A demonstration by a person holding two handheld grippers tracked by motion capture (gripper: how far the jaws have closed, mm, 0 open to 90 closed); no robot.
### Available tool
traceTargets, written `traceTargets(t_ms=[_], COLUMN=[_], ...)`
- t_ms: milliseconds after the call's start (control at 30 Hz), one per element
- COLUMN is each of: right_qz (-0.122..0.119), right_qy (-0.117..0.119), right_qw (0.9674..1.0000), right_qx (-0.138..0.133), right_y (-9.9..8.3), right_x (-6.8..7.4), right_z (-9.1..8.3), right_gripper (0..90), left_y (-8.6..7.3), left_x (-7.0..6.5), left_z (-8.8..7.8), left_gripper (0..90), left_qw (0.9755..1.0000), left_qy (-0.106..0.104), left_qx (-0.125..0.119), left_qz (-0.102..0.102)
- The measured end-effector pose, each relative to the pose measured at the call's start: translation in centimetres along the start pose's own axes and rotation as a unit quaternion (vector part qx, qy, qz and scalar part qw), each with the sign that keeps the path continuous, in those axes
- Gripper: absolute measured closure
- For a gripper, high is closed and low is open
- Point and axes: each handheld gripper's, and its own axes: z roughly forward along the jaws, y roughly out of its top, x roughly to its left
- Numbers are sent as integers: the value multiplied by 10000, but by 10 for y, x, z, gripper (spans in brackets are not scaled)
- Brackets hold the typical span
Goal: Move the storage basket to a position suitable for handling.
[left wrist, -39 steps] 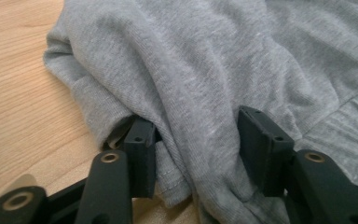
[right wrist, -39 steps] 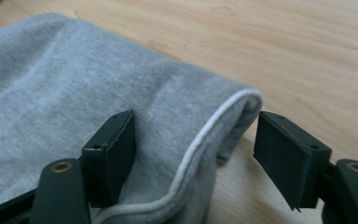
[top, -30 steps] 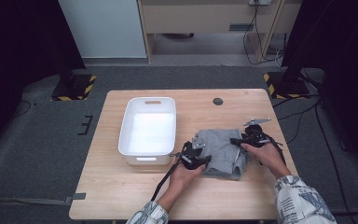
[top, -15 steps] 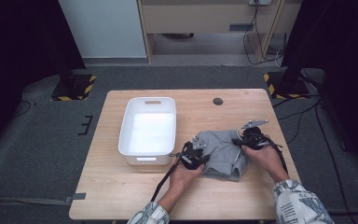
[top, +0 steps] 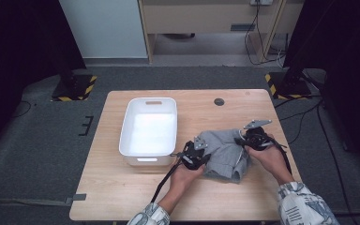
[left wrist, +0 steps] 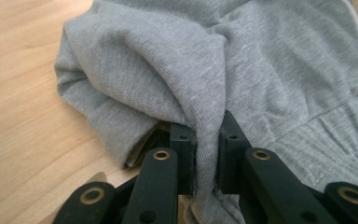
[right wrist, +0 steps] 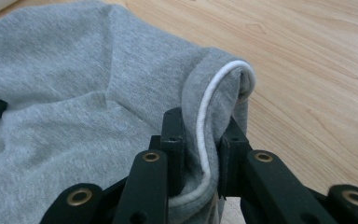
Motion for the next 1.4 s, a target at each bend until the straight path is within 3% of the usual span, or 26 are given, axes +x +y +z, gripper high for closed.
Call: traceTargets(t_ms=[500,1400], right_qz=[-19,-20], right_qy=[-27,-48], right_qw=[9997,9992], right_qx=[-227,-389], right_y=[9,20], right_x=[-2,0], right_z=[-20,-33], right_gripper=[772,776], left_y=[17,34], left_x=[0,3], left_z=[-13,-29], left_gripper=[801,805], left_qw=[9999,9995], left_qy=[59,88], left_qx=[-146,-300], left_qz=[60,109])
